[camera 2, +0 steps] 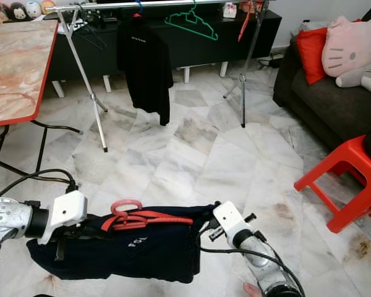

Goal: Hang hanger

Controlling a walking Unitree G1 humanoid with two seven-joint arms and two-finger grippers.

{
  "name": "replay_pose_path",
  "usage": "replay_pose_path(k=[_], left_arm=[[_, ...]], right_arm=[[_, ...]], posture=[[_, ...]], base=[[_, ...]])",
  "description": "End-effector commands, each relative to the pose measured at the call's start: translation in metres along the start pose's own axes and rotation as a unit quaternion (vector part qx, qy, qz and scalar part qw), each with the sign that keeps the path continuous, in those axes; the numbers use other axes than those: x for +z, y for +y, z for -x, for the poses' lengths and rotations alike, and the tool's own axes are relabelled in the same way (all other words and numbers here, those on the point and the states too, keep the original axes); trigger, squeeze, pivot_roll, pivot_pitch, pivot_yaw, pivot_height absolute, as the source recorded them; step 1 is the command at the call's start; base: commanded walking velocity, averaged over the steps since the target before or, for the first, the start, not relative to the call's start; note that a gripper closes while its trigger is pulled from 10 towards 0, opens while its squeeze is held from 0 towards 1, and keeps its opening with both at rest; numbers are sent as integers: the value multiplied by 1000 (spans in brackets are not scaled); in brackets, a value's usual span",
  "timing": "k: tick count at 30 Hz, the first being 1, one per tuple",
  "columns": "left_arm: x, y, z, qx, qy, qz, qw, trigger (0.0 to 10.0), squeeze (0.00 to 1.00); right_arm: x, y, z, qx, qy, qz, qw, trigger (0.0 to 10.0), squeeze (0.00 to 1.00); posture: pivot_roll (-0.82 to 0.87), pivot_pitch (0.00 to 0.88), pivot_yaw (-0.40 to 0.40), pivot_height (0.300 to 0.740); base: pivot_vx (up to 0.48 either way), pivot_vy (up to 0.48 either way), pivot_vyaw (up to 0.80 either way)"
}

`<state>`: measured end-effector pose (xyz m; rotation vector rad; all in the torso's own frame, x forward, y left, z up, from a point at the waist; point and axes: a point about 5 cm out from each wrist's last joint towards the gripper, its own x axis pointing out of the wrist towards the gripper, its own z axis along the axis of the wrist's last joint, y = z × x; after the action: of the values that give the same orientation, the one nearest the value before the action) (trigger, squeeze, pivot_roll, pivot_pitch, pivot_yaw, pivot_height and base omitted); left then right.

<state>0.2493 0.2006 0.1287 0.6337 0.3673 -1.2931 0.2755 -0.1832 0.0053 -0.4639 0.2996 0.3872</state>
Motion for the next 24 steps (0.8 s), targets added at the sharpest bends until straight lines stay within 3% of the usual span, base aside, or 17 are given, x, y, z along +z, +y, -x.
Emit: replay_pose_path(k=[1,9,13,15,24], left_arm=[[0,8,5,25,11,-9,1000,10000,0],[3,15,4,60,-8,-16,998,10000,0],[4,26,6,102,2,-30,994,10000,0],[1,31,7,120,29,-51,991,10000,0],[7,36,2,141,14,-76,987,10000,0]], right_arm=[[-9,-17,7,-37,21,-6,999,0,0],[-8,-19,6,-38,19,-1,999,0,0],[-7,-19,6,-38,18,2,999,0,0],[-6,-20,5,-38,16,4,999,0,0],[-4,-23,4,-42,14,10,999,0,0]], posture=[[-18,71,-61,740],[-19,71,-63,740],[-15,73,-64,740],[-15,73,-64,740],[-16,74,-64,740]], base=[[0,0,0],[0,0,0],[0,0,0],[0,0,0],[0,0,0]])
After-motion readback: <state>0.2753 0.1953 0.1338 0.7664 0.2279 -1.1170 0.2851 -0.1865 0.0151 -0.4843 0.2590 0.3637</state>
